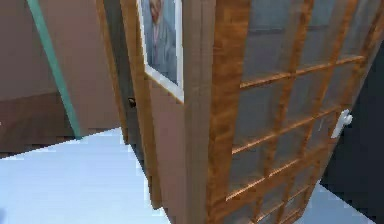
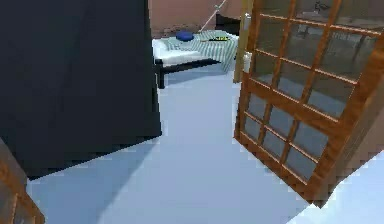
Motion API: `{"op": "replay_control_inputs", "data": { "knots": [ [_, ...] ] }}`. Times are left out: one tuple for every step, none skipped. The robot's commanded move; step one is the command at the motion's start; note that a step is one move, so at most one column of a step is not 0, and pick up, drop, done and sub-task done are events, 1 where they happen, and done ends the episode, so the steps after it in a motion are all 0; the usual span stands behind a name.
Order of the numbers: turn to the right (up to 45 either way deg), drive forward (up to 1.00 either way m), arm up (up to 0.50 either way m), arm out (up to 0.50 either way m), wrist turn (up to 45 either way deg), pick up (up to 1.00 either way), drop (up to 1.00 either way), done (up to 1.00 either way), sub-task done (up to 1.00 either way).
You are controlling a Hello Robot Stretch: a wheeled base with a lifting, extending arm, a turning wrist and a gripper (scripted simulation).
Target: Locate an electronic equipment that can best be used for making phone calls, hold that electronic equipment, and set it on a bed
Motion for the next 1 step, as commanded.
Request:
{"op": "replay_control_inputs", "data": {
  "knots": [
    [-45.0, 0.00, 0.00, 0.00, 0.0, 0.00, 0.00, 0.00, 0.00]
  ]
}}
